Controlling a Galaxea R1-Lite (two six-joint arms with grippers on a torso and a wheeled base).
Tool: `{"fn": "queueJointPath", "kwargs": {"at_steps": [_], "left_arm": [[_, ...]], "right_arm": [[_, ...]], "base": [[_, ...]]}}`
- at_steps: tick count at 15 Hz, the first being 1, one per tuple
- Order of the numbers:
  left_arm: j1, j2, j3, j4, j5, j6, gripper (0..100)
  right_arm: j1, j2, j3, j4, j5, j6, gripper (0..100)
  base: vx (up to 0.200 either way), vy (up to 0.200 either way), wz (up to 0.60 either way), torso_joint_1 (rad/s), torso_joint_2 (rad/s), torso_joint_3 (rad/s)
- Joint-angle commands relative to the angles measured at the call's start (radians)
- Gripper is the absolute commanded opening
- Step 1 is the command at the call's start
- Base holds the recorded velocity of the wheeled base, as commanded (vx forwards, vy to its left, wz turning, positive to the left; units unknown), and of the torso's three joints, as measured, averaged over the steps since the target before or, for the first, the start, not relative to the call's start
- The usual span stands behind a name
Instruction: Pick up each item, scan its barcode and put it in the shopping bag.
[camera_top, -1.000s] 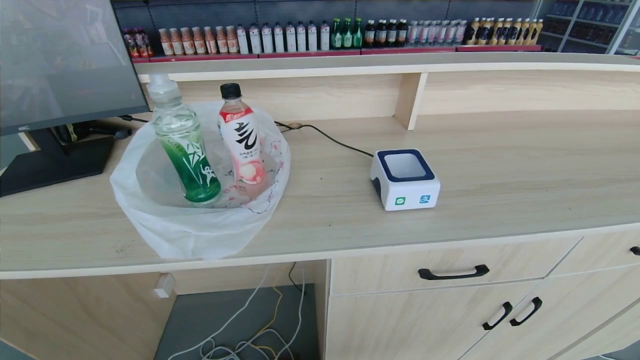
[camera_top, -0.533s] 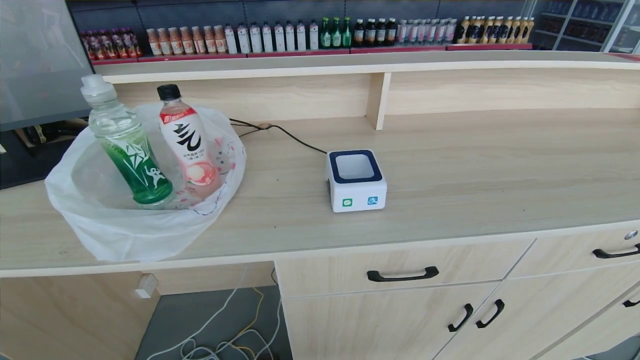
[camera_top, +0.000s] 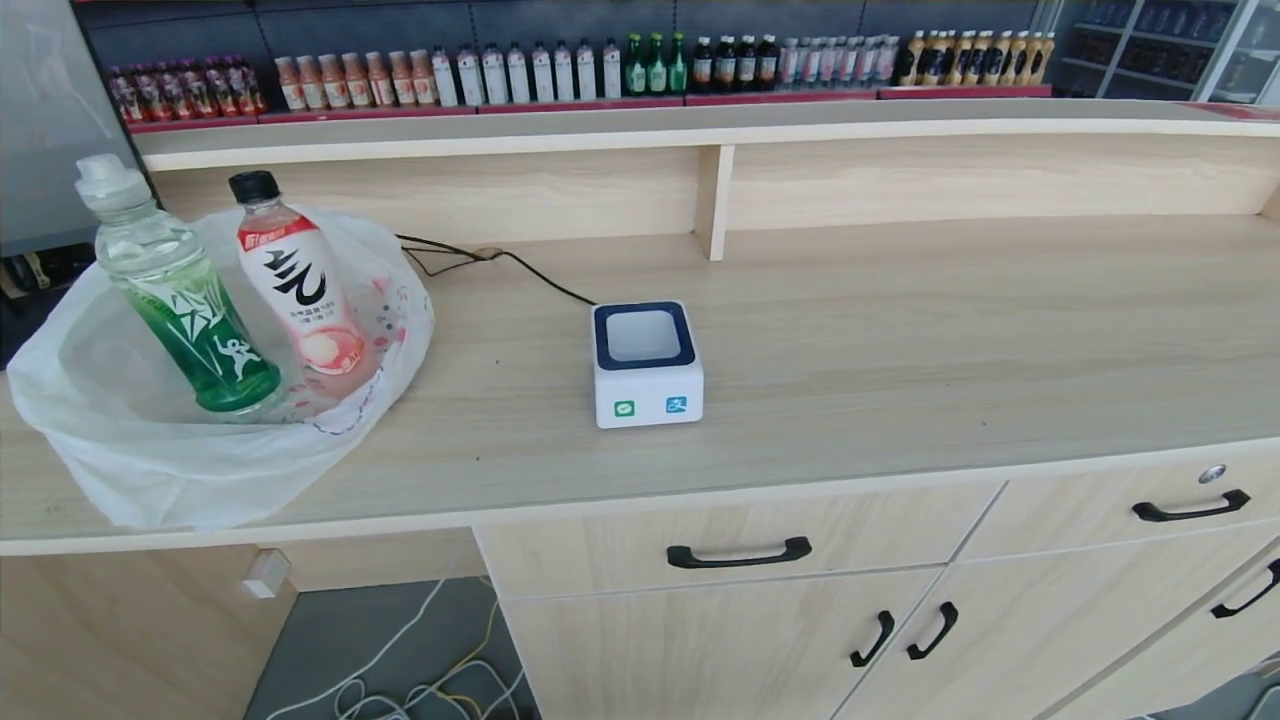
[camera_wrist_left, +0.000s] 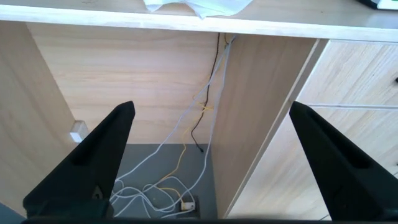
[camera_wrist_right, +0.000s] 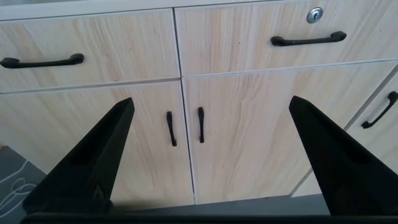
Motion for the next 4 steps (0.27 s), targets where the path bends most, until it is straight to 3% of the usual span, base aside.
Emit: {"fn": "queueJointPath", "kwargs": {"at_steps": [1, 4], "left_arm": [[0.0, 0.0, 0.0, 0.0, 0.0, 0.001, 100], [0.0, 0.0, 0.0, 0.0, 0.0, 0.001, 100]], "right_arm": [[0.001, 0.0, 0.0, -0.001, 0.0, -0.002, 100], [-0.001, 0.0, 0.0, -0.001, 0.0, -0.013, 100]], "base": [[0.0, 0.0, 0.0, 0.0, 0.0, 0.0], [0.0, 0.0, 0.0, 0.0, 0.0, 0.0]]}}
